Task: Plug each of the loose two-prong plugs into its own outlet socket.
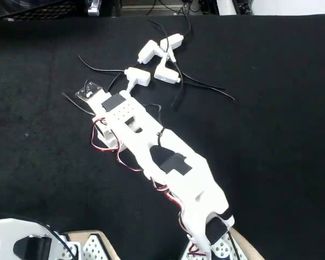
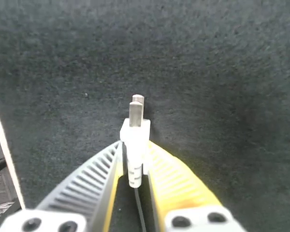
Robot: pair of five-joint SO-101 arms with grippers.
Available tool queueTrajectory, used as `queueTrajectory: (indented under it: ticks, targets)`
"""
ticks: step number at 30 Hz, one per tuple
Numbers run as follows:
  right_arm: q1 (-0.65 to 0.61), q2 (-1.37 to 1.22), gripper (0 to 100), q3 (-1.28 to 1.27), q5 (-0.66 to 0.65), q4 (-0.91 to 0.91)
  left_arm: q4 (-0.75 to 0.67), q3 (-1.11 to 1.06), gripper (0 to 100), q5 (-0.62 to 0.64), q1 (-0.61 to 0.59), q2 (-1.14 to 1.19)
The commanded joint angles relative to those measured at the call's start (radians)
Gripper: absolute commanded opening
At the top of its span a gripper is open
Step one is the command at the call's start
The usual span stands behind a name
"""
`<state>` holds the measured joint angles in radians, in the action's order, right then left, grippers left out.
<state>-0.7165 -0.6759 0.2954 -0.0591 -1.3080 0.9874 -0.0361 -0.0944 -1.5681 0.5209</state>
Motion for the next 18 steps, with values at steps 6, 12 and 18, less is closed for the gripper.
queueTrajectory:
  ticks: [6,12,18]
  targets:
    - [-0.126,0.108,1.2,0.206,-0.003,-0.235,0.120,-0.036,3,0.080,0.160,-0.084]
    - [-0.262,0.196,1.4,-0.019,0.000,-0.212,0.137,-0.064,3,0.118,0.206,-0.092]
    - [-0.173,0.390,1.5,-0.320,-0.041,-0.141,0.137,-0.105,3,0.121,0.242,-0.095]
